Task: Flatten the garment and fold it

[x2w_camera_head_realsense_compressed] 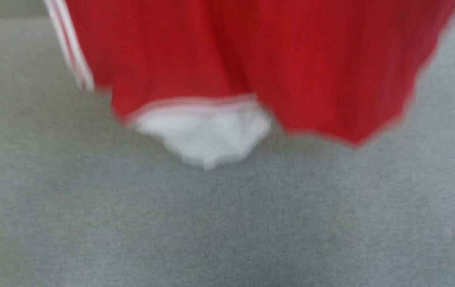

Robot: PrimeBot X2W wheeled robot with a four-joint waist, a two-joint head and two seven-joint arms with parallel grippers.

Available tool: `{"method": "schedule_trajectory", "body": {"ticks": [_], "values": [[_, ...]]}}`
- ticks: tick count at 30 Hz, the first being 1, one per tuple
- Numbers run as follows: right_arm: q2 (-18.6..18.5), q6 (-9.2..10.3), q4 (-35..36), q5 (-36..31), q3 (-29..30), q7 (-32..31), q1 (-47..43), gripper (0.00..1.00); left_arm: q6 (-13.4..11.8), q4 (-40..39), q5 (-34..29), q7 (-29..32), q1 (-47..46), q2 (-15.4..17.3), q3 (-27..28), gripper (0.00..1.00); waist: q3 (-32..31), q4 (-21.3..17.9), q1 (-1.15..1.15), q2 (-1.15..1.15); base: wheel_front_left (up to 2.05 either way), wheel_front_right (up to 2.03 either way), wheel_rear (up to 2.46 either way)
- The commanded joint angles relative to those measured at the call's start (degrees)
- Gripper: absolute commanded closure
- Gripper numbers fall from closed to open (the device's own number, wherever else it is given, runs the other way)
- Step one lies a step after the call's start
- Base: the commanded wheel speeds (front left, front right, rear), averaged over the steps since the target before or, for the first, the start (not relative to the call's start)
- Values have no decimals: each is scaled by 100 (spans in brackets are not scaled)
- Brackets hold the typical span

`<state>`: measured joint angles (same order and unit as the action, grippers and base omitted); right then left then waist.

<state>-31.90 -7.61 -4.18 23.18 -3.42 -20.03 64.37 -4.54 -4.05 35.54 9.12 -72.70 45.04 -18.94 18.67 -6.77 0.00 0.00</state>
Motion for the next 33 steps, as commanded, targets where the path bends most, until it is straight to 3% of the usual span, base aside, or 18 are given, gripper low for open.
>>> {"method": "schedule_trajectory", "body": {"ticks": [1, 9, 15, 20, 26, 33], "values": [[14, 12, -313, -136, -66, 191, 316, 100, 90, 333, -140, -56, -427, -143, -66, 100, 1097, -10, 0, 0, 0, 0, 0], [276, 12, -1971, -865, -288, 1221, 1752, 100, 314, 2145, -483, -846, -2092, -896, -230, 100, 1655, 150, 0, 0, 0, 0, 0], [629, 12, -2893, -1216, -274, 1975, 2113, 100, 576, 3002, -554, -1421, -2246, -1234, -440, 100, 1749, 324, 0, 0, 0, 0, 0], [933, 12, -3356, -962, -496, 2391, 1604, 100, 776, 3367, -438, -1703, -1489, -1512, -717, 100, 1553, 428, 0, 0, 0, 0, 0], [1132, 12, -3771, -546, -920, 2679, 517, 100, 967, 3544, -302, -1923, 84, -1812, -1268, 100, 1068, 577, 0, 0, 0, 0, 0], [945, 12, -3813, 118, -1760, 2664, -971, 100, 1029, 3483, -58, -1925, 2057, -1815, -1767, 100, 237, 712, 0, 0, 0, 0, 0]]}}
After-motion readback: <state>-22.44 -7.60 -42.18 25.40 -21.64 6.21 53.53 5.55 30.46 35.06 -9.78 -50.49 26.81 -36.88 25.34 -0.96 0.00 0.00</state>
